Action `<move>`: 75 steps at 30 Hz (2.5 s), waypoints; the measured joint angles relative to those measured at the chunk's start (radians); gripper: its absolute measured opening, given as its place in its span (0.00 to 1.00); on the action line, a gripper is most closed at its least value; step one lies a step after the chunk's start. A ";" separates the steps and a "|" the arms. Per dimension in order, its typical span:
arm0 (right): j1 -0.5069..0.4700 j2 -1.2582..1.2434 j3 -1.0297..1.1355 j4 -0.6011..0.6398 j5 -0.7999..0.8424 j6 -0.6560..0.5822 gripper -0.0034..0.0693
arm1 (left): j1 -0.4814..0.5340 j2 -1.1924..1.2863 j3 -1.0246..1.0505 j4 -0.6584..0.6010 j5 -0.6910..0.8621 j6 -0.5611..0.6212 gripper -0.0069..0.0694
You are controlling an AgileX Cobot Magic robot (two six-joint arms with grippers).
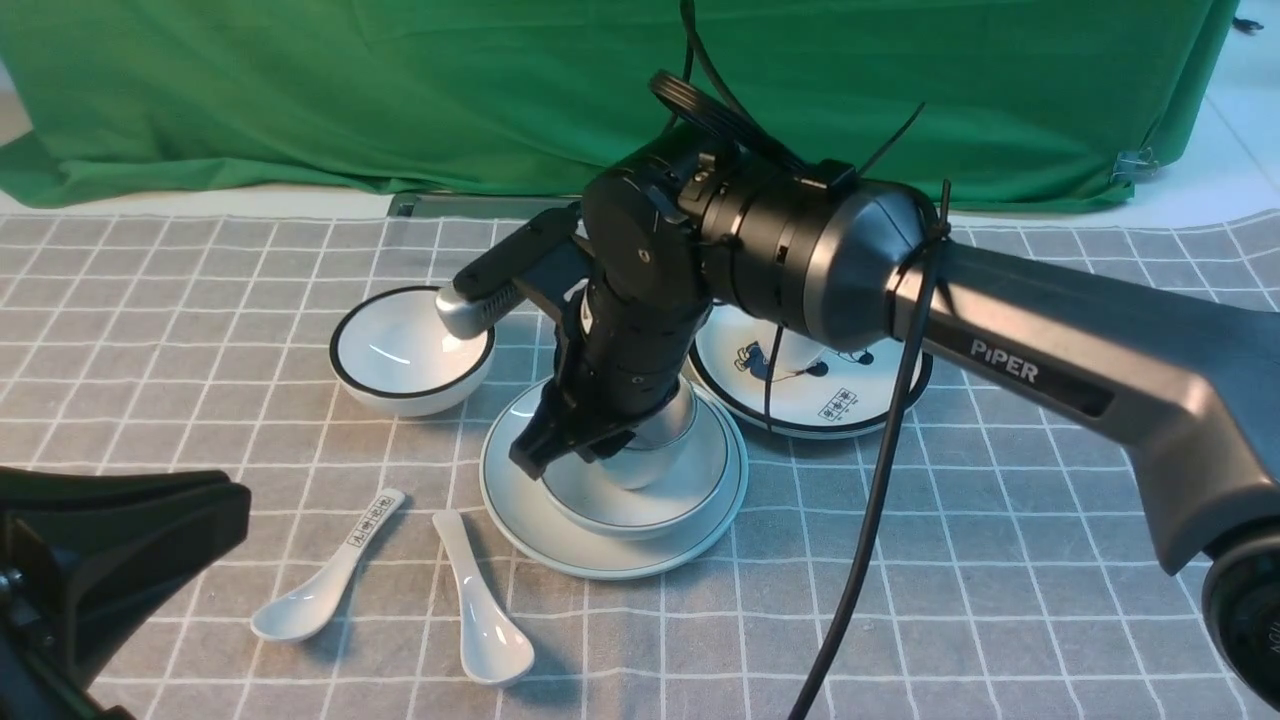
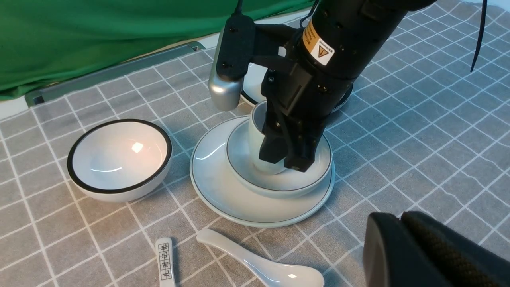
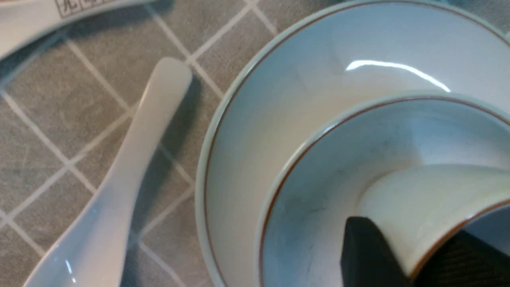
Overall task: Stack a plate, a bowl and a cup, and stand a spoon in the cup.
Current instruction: Use the right arm to put the blue teacup into the blue rice bowl in the middle, then use the left arm to grab a blue soup spoon
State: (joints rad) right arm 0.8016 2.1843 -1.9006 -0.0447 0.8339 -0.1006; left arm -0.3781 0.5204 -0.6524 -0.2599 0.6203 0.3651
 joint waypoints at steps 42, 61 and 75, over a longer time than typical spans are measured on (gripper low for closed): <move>0.000 -1.300 0.920 -0.164 0.013 0.055 0.11 | -0.036 0.983 -0.269 0.110 0.138 -0.514 0.28; 0.000 -1.318 0.928 -0.174 0.006 0.047 0.14 | 0.001 1.272 -0.364 0.179 0.002 -0.526 0.62; 0.000 -1.318 0.928 -0.174 0.006 0.047 0.14 | 0.005 1.289 -0.378 0.260 0.053 -0.520 0.16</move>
State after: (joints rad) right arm 0.8016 0.8659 -0.9730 -0.2192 0.8397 -0.0534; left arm -0.3735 1.8091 -1.0306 0.0000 0.6732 -0.1547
